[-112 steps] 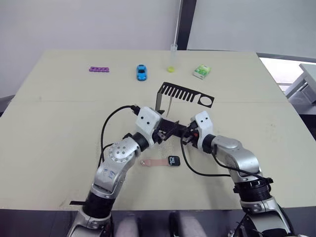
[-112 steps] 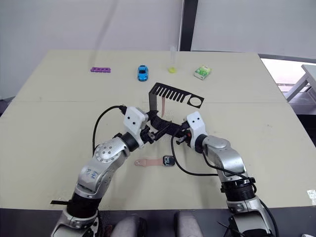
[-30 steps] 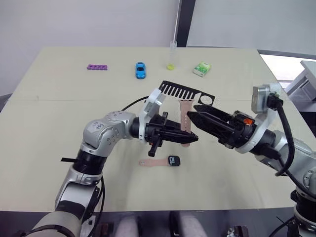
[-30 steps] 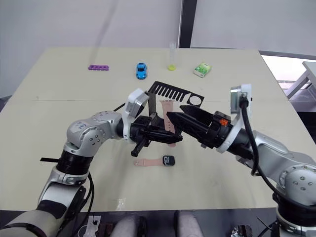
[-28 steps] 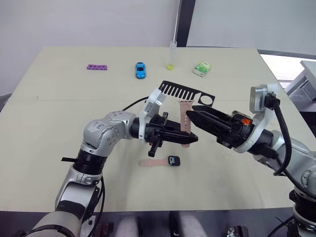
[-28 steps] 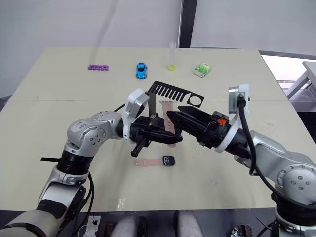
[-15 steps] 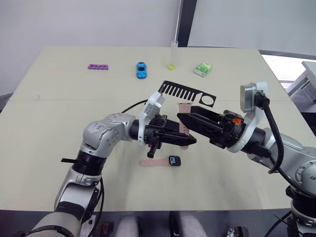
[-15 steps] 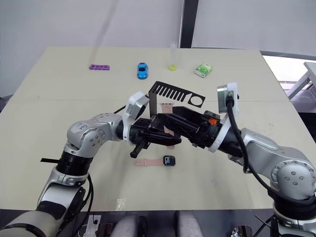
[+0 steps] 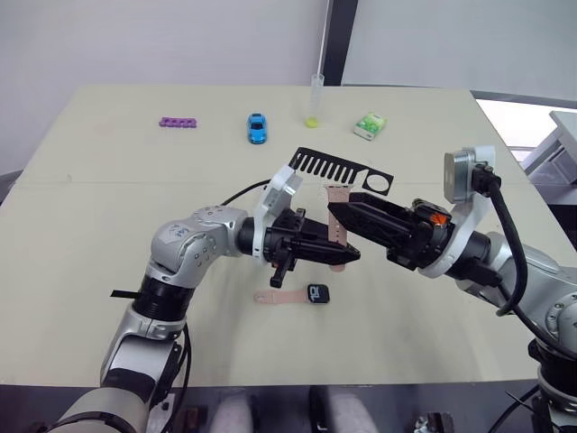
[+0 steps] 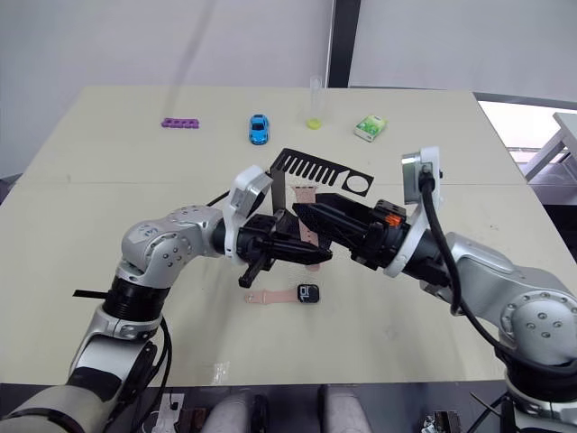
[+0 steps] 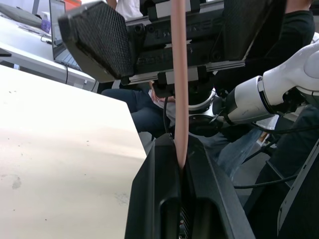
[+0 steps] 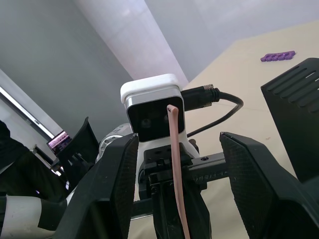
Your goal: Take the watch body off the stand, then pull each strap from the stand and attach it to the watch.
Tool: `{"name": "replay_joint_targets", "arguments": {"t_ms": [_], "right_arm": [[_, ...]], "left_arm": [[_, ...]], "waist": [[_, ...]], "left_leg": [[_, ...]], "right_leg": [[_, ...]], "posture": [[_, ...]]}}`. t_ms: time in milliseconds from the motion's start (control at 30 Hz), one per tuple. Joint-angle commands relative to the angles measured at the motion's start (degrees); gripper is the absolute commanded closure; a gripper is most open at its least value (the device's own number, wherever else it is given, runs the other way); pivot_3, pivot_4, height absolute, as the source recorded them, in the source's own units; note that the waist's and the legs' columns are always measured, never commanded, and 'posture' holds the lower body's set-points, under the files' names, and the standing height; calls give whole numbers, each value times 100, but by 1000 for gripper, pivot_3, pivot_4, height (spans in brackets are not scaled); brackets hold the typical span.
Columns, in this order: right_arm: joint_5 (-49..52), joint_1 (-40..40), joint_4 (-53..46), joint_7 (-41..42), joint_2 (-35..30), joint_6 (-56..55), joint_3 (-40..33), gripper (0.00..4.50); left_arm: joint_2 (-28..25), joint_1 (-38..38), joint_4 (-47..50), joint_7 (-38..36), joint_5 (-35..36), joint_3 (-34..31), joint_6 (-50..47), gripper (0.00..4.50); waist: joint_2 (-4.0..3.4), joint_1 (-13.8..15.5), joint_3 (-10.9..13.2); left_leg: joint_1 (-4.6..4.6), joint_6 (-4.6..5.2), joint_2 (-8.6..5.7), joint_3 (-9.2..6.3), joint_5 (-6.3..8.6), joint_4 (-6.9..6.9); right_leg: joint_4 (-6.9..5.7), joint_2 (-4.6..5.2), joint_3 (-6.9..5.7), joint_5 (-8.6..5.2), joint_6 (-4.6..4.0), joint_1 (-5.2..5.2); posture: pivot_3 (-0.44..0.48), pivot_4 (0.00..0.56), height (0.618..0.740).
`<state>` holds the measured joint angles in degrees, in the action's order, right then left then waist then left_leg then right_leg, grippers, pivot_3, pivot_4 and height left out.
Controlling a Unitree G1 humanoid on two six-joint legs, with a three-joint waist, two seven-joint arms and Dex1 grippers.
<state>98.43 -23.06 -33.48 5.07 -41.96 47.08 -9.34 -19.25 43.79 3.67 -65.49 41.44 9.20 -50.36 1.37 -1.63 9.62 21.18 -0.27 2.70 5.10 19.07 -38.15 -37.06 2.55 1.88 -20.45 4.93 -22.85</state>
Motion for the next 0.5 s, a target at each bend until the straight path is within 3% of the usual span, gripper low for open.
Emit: {"name": "replay_joint_targets", "arguments": {"t_ms": [33, 500], "right_arm": [[75, -4, -159, 82, -11, -167, -124, 1723], [43, 24, -249, 10, 23, -287, -26, 1723]], "left_arm": [[44, 78, 89, 34, 163, -133, -1, 4500], [124, 113, 53, 122, 200, -176, -21, 4500]], "waist": [[0, -1, 0], [0, 0, 0]], "left_leg": [[0, 0, 0, 0, 0, 0], [0, 0, 0, 0, 0, 0]], "right_leg": [[0, 0, 0, 0, 0, 0], [-1, 0, 0, 0, 0, 0]], "posture": [[0, 150, 740], [0, 150, 740]]}}
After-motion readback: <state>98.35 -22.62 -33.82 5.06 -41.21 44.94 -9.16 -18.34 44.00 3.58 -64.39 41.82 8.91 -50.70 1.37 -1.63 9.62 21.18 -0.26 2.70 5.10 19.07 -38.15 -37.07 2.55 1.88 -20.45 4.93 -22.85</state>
